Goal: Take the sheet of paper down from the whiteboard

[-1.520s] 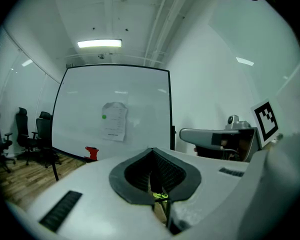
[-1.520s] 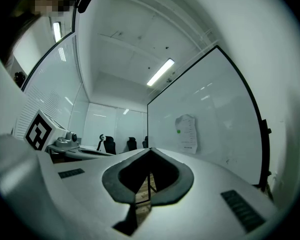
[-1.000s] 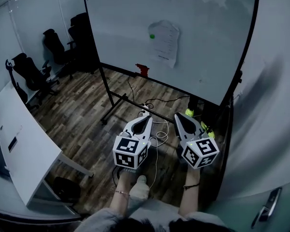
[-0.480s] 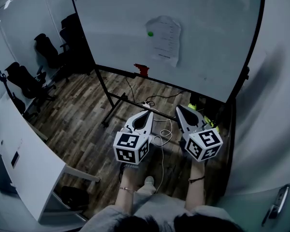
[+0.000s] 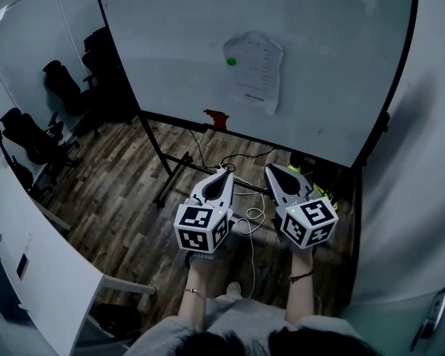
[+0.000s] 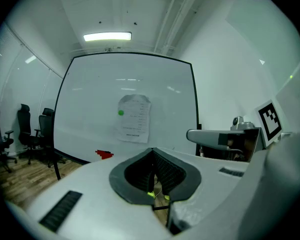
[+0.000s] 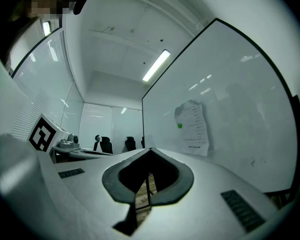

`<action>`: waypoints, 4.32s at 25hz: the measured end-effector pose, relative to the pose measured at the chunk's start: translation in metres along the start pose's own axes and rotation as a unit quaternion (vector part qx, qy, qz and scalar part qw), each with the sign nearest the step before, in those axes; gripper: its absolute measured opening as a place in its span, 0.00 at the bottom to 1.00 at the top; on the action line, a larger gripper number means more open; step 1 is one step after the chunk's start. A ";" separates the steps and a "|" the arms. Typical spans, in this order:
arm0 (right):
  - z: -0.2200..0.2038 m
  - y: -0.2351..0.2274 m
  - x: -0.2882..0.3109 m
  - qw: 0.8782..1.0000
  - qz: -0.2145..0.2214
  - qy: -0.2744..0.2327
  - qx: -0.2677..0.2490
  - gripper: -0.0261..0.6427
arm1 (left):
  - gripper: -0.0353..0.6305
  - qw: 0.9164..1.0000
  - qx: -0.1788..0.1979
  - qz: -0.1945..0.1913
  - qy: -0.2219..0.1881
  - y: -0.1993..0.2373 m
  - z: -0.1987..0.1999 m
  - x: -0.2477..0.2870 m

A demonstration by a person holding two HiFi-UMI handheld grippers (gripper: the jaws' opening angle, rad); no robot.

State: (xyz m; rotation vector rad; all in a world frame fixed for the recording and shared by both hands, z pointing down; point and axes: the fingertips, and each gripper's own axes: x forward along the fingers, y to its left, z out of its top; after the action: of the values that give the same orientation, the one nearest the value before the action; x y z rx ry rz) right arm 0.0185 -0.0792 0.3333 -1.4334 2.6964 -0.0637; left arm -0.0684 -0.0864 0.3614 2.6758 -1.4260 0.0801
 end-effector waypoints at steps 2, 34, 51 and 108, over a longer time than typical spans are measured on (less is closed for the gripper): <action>0.000 -0.004 0.012 1.000 -0.003 0.001 0.000 0.04 | 0.06 1.000 0.001 -0.006 -0.001 0.008 0.002 0.009; -0.012 -0.101 0.113 0.998 -0.060 0.009 0.013 0.04 | 0.06 0.998 -0.029 -0.047 0.005 0.072 0.007 0.131; 0.021 -0.162 0.167 0.999 -0.027 0.000 -0.025 0.04 | 0.06 0.999 -0.035 -0.007 -0.023 0.098 0.036 0.206; 0.079 -0.238 0.220 0.980 -0.185 -0.004 -0.071 0.16 | 0.24 0.989 0.125 -0.016 -0.075 0.184 0.155 0.323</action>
State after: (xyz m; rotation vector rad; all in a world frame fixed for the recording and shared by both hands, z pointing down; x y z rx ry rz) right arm 0.1000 -0.3947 0.2606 -1.9561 2.4339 0.1127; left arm -0.0412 -0.4733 0.2518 2.9621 -1.5067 0.0595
